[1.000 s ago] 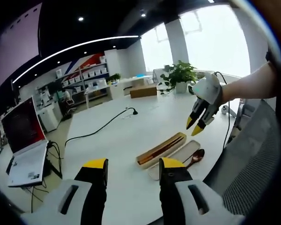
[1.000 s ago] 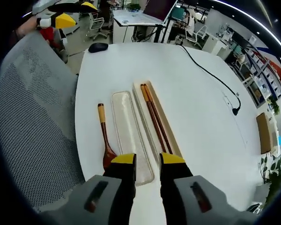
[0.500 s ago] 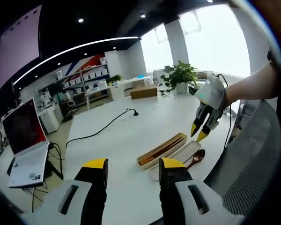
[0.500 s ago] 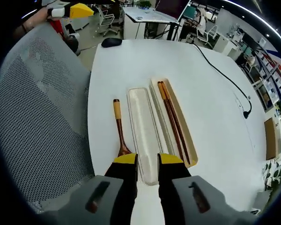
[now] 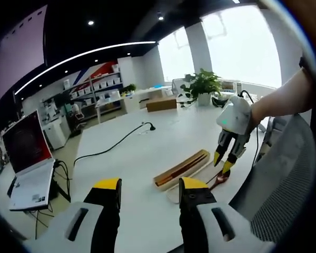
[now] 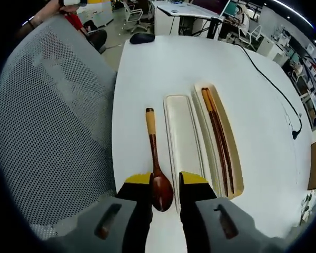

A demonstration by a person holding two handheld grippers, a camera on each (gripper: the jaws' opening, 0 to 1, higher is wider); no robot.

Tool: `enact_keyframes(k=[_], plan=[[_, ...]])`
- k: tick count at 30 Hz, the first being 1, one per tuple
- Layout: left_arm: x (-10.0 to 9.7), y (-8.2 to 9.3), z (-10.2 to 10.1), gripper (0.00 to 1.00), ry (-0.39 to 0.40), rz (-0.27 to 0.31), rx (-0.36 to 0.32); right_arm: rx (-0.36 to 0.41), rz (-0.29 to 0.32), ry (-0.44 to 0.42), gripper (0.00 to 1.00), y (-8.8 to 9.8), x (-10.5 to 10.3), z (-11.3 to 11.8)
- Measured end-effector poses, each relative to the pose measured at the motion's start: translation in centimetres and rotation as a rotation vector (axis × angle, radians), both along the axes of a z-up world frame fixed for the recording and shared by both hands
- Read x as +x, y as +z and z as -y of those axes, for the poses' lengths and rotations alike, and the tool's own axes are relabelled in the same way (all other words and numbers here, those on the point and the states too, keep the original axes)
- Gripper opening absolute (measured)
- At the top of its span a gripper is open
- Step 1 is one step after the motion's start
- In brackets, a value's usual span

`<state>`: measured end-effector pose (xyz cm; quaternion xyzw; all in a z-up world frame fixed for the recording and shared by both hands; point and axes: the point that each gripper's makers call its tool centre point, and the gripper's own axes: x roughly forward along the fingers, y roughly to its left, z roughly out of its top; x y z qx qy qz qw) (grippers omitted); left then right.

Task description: Arrange the utensils inside the cutlery case until each visible utensil rests in its matching compartment.

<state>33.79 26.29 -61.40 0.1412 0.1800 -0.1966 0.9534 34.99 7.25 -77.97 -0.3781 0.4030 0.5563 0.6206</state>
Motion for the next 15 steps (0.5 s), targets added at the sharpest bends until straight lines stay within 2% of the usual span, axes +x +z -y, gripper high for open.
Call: enact_keyframes(k=[11, 15], plan=[[0.1, -0.2, -0.1, 0.44, 0.002, -0.006, -0.001, -0.009, -0.039, 0.056, 0.16, -1.8, -0.9, -1.7], [0.1, -0.2, -0.1, 0.44, 0.006, -0.007, -0.003, -0.029, -0.047, 0.073, 0.15, -2.5, -1.0, -1.7]])
